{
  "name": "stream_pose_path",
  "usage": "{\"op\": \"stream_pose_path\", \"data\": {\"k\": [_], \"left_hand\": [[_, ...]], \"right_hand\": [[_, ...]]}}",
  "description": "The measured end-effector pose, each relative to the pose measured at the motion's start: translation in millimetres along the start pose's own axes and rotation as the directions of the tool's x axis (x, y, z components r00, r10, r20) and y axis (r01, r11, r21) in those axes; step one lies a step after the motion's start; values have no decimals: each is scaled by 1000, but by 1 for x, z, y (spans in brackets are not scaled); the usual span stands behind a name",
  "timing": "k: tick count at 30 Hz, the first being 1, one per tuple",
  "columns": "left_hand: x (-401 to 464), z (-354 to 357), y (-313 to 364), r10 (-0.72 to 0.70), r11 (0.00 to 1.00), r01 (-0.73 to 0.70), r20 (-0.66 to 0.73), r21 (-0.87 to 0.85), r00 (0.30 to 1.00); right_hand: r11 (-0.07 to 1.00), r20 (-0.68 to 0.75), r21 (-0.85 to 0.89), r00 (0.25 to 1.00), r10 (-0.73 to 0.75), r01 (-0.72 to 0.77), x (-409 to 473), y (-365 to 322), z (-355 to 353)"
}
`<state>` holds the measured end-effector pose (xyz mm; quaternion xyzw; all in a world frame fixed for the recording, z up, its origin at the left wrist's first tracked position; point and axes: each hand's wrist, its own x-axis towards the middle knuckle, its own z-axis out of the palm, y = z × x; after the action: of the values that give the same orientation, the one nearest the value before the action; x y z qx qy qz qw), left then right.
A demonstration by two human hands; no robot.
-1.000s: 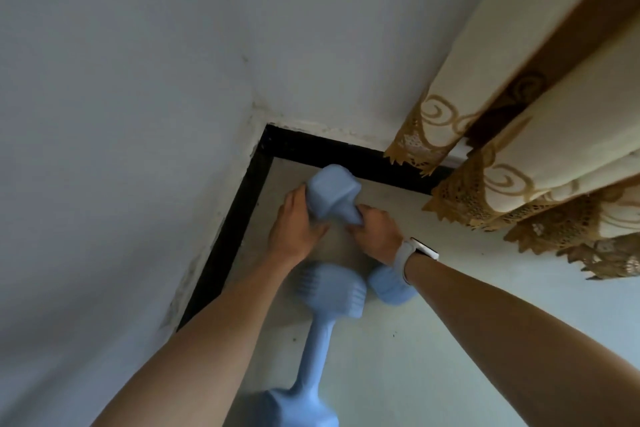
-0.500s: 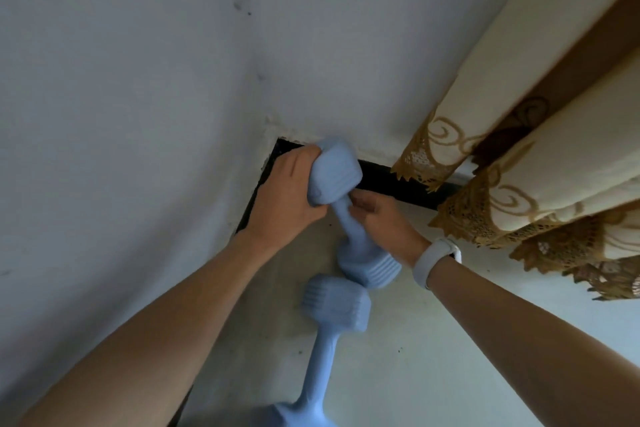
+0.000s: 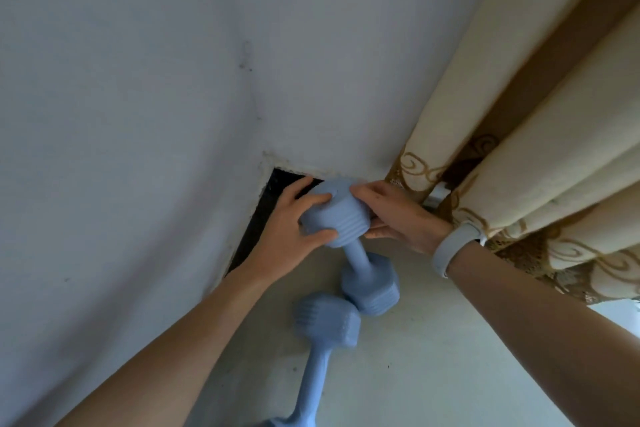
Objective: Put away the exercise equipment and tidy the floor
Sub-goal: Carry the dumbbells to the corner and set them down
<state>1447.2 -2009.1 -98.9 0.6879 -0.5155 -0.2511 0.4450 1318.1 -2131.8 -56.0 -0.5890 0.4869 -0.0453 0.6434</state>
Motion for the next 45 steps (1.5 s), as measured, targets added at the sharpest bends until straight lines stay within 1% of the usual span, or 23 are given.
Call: {"op": "stream_pose_path", "data": {"k": [1,3,6,8,10,13,15,17,19,21,23,25,28,30,31,33,34,35,37,39,41,43,45], "left_hand": [[-4,1,1,-83,993,81,-15,-89,996],[-12,10,1,-159,973,150,-43,-175,986],[-22,32,-4,-324,904,297,-39,-308,945],[-26,48,-12,-428,853,386,-45,-351,903],[-30,62,-18,-487,826,445,-42,-347,872],[-33,78,-25,-506,821,463,-50,-335,861],[-30,82,-30,-507,832,472,-55,-292,860],[-27,82,-33,-523,822,496,-26,-280,852],[-26,78,-35,-562,779,535,15,-327,827],[-25,73,-39,-611,711,582,65,-394,789],[-22,69,-46,-616,662,605,138,-443,775],[-19,63,-51,-612,634,628,203,-451,764],[-18,55,-52,-658,555,678,244,-482,712],[-22,52,-56,-726,517,700,182,-492,663],[-24,51,-61,-770,498,714,128,-492,625],[-31,46,-71,-839,463,740,27,-489,543],[-35,43,-76,-855,454,750,0,-482,518],[-39,41,-79,-861,452,759,-5,-469,509],[-47,37,-82,-857,452,770,21,-450,515],[-50,35,-80,-849,448,778,62,-440,524],[-50,34,-75,-839,456,773,76,-441,539],[-49,35,-66,-814,470,754,104,-459,571],[-45,36,-52,-776,465,737,174,-491,606]], "right_hand": [[999,-12,-45,1000,11,-12,-4,3,0],[989,-45,-135,997,56,-61,-7,12,5],[978,-53,-145,988,144,-151,-7,27,20],[975,-58,-141,984,167,-174,-3,35,25],[973,-64,-120,979,191,-198,2,43,28],[960,-105,-162,972,211,-226,16,56,28],[959,-99,-158,970,220,-234,23,60,27],[958,-94,-157,970,226,-238,30,64,26],[954,-56,-186,972,230,-236,36,69,29],[946,-34,-227,973,229,-231,41,73,34],[924,-33,-320,977,209,-208,44,71,35],[883,-32,-423,977,210,-204,48,69,37],[799,-48,-554,967,251,-235,54,63,43],[719,-70,-647,958,277,-255,61,64,48],[697,-76,-666,954,290,-265,63,64,50],[707,-90,-641,944,316,-298,68,64,51],[723,-103,-614,940,325,-317,68,65,52],[729,-121,-600,938,324,-329,68,66,54],[711,-145,-620,939,312,-332,65,69,60],[697,-137,-645,944,299,-314,57,72,63],[713,-125,-636,951,283,-296,45,67,60],[800,-123,-516,951,284,-305,33,56,52],[882,-130,-359,952,277,-305,20,41,40]]}}
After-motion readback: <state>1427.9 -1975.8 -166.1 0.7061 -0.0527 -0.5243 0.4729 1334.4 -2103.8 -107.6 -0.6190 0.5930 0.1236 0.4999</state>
